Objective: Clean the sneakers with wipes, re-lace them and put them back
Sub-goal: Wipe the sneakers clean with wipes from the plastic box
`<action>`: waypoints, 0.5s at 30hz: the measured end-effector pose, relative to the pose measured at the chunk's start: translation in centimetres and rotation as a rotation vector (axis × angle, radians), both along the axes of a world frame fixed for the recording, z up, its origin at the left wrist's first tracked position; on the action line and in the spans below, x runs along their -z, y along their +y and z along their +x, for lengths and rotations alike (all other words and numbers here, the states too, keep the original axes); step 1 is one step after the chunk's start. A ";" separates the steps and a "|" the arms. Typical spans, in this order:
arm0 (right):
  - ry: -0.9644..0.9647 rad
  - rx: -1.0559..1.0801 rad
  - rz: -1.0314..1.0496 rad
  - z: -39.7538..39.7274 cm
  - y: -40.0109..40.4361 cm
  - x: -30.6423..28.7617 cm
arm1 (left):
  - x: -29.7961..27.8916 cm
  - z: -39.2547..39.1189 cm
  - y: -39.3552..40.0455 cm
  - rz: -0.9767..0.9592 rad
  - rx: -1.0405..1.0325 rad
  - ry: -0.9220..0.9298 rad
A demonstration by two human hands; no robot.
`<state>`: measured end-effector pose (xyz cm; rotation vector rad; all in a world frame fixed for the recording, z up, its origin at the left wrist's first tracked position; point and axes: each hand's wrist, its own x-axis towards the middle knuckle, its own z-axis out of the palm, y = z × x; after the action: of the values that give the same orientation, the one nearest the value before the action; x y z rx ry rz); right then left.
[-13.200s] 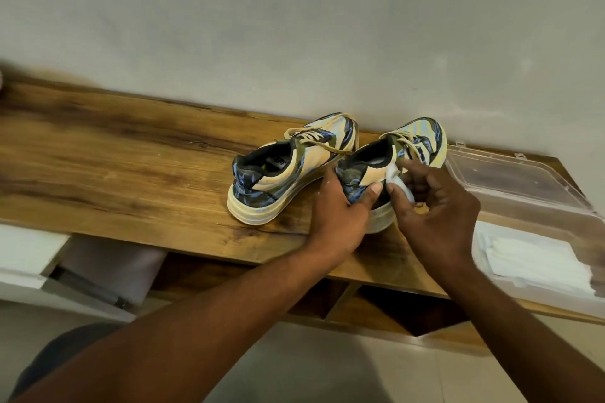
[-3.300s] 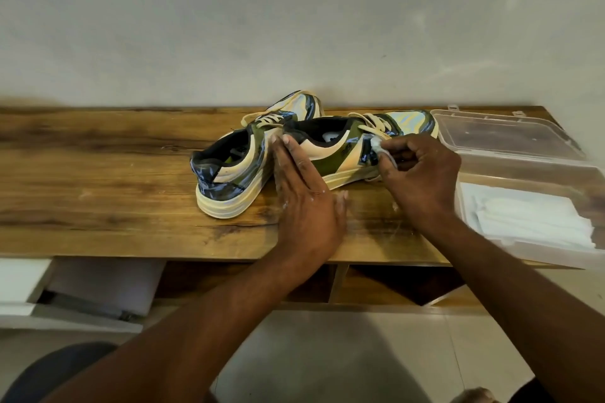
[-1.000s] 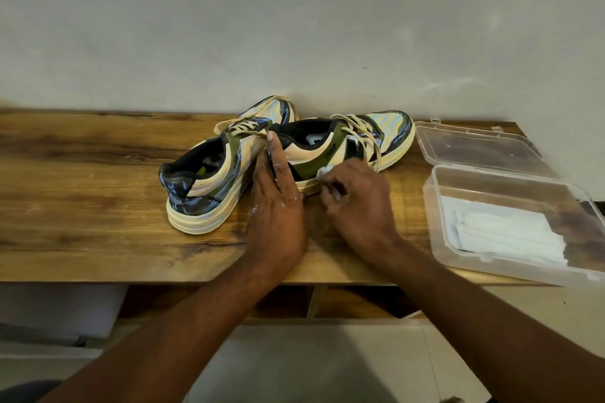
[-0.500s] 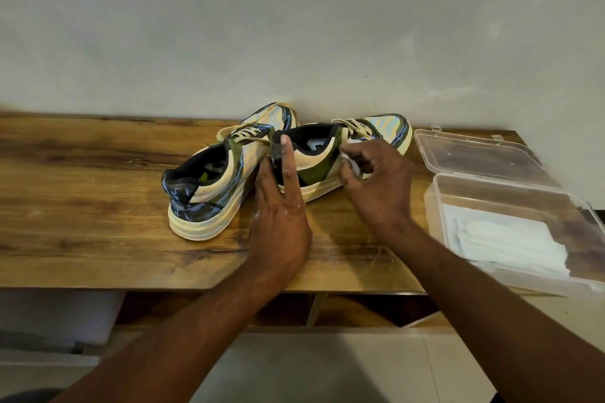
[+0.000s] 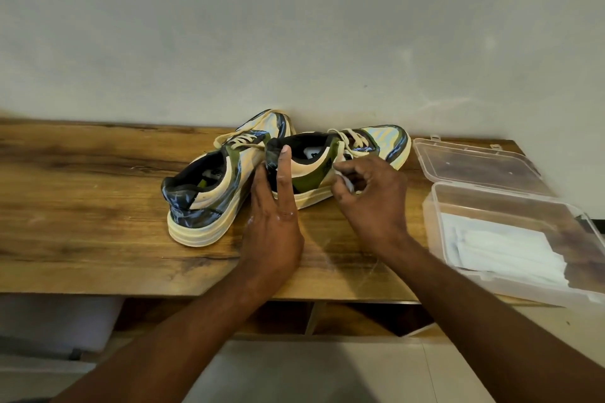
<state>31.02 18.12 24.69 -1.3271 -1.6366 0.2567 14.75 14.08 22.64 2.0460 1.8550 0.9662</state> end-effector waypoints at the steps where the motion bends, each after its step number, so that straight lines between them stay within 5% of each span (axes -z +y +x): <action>1: -0.011 -0.016 -0.001 0.0 -0.2 -0.1 | 0.0 -0.3 0.0 0.002 0.006 -0.003; 15: 0.028 0.067 -0.017 1.9 0.1 -0.5 | -0.4 -3.2 -0.5 0.034 -0.009 0.142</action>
<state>32.89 18.18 25.16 -1.3826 -1.5672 0.2482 11.57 13.54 23.04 2.1807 1.9304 0.8816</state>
